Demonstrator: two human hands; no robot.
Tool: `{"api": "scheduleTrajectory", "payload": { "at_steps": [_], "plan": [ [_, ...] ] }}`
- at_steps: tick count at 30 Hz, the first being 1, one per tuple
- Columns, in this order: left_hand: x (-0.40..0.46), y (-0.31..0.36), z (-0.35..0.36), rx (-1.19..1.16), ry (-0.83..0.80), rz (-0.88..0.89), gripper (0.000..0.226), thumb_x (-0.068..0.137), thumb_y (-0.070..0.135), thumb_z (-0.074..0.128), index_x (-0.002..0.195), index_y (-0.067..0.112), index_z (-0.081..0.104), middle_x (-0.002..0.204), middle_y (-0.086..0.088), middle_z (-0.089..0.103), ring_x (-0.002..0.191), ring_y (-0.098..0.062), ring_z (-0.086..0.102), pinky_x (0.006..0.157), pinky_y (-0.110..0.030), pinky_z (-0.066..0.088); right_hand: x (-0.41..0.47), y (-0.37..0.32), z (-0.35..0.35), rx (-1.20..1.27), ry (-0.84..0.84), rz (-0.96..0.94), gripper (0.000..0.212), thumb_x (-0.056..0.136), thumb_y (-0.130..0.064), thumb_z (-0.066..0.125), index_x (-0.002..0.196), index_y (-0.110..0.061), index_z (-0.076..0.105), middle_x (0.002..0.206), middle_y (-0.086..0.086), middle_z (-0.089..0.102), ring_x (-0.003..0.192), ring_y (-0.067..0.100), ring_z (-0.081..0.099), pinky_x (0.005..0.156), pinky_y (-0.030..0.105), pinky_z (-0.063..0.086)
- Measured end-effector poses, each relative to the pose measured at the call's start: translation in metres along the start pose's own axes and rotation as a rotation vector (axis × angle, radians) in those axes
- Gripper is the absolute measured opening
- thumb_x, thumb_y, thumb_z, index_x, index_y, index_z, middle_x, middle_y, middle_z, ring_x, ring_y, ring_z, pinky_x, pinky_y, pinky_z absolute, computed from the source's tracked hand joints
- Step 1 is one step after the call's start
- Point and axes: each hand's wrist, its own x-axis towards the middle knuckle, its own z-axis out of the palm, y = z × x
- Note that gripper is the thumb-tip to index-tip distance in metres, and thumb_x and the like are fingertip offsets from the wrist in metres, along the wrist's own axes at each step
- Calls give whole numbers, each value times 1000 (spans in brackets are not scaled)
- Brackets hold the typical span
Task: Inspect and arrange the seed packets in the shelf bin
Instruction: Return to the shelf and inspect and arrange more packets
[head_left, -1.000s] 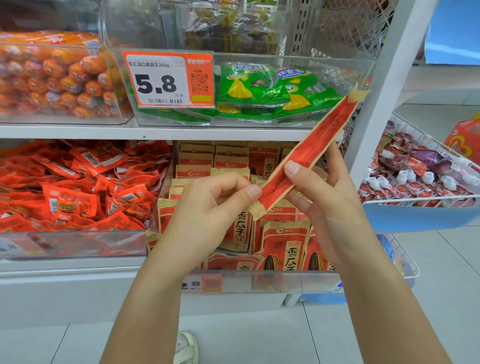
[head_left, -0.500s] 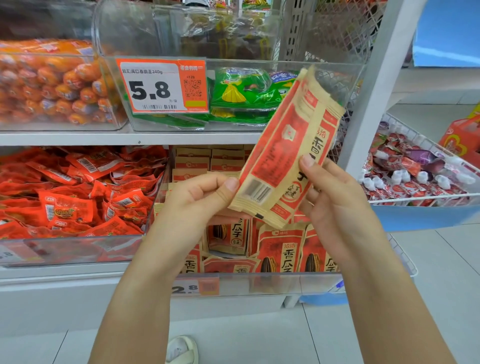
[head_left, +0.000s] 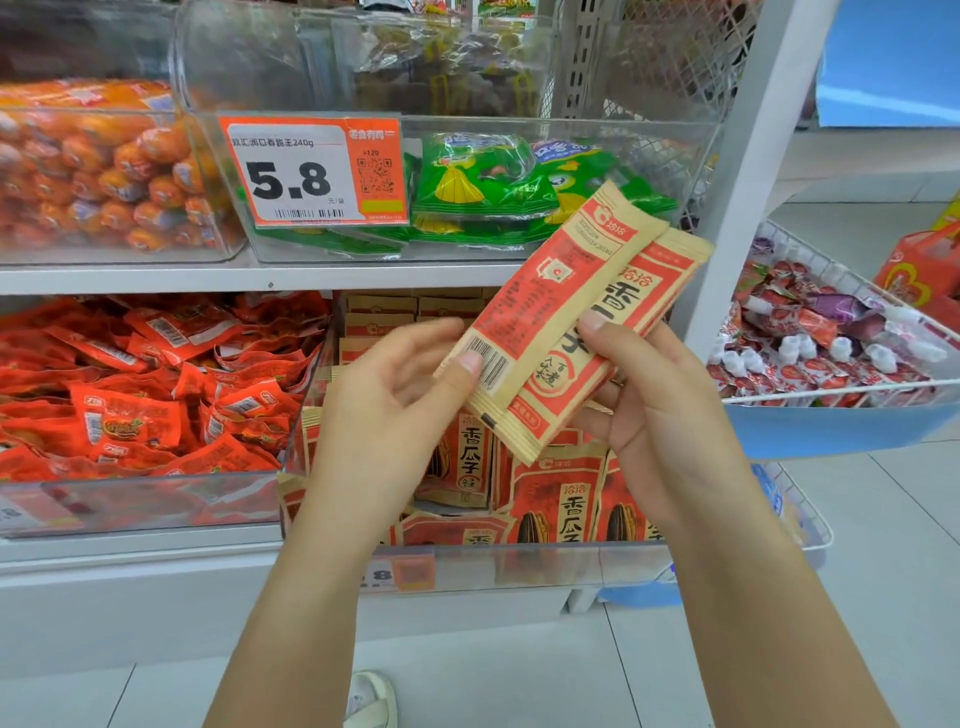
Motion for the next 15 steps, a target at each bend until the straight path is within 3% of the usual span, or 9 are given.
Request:
{"api": "scheduleTrajectory", "payload": {
  "at_steps": [3, 6, 10, 15],
  "plan": [
    [-2, -2, 4, 242, 31, 167, 27, 79, 36, 74, 103, 31, 63, 107, 18, 66, 103, 5, 60, 78, -12, 52, 0, 3, 2, -8, 66, -27, 10, 93, -16, 60, 100, -21, 64, 82, -6, 73, 73, 8, 70, 59, 27, 57],
    [-2, -9, 7, 361, 11, 283, 27, 77, 41, 78, 95, 29, 63, 109, 20, 60, 104, 1, 58, 86, -26, 53, 0, 2, 1, -5, 69, -37, 9, 93, -15, 59, 99, -19, 64, 81, -6, 73, 72, 9, 71, 57, 25, 56],
    [-1, -12, 6, 550, 37, 422, 25, 84, 50, 58, 94, 27, 61, 112, 20, 61, 102, 2, 56, 83, -19, 46, 0, 2, 0, -13, 61, -47, 8, 92, -15, 61, 99, -19, 64, 84, -4, 74, 76, 11, 72, 59, 27, 58],
    [-2, -15, 11, 774, 74, 542, 21, 97, 35, 43, 97, 19, 55, 119, 5, 66, 100, -9, 52, 75, -18, 32, -1, 3, 2, -77, 70, -66, 10, 92, -20, 62, 101, -18, 65, 92, -2, 74, 86, 14, 73, 68, 33, 60]
  ]
}}
